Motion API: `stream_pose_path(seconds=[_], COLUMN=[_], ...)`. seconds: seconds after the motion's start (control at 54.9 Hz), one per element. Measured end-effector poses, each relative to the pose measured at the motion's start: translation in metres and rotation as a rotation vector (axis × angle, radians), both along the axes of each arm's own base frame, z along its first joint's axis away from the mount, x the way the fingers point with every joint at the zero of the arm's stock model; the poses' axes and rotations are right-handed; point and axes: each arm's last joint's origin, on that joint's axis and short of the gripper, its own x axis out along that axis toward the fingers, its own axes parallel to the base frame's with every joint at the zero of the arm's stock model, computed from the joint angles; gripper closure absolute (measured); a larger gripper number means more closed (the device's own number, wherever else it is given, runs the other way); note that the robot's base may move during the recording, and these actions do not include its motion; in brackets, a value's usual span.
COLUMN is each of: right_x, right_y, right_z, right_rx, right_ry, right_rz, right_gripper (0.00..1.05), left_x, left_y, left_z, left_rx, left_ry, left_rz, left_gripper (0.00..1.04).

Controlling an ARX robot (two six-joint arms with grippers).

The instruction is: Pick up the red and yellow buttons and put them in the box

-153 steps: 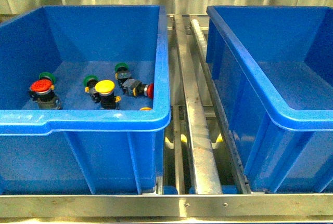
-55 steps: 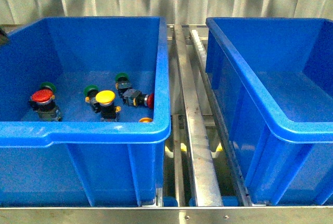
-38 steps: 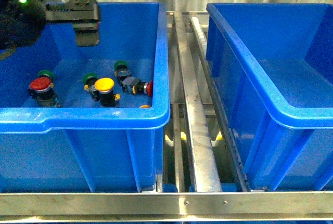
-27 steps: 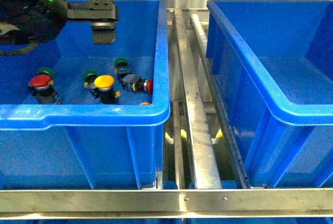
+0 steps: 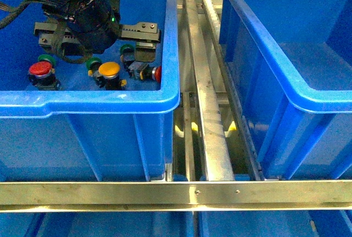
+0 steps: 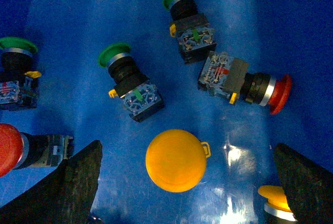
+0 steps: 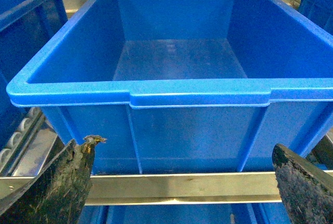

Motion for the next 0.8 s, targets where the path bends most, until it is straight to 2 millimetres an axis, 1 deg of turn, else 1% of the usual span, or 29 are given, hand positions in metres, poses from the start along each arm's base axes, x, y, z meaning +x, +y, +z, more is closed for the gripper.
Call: stream_pose_path(seconds=[0.182, 0.602, 0.802], right_x=[0.000, 0.000, 0.000], right_y=[0.000, 0.000, 0.000], right_z=[0.000, 0.000, 0.000], right_rx=[0.000, 0.000, 0.000], right_ry=[0.000, 0.000, 0.000], right_rz=[0.000, 0.000, 0.000], right_gripper=[0.06, 0.06, 0.06], left_x=[0.007, 0.013, 0.017], left_y=[0.001, 0.004, 0.003], left_z=[-0.016, -0.032, -0.035], left_rx=[-0.006, -0.003, -0.002], left_ry=[0.041, 0.088, 0.088], left_rz=[0.019, 0.019, 0.021], left_gripper=[0.08, 0.08, 0.08])
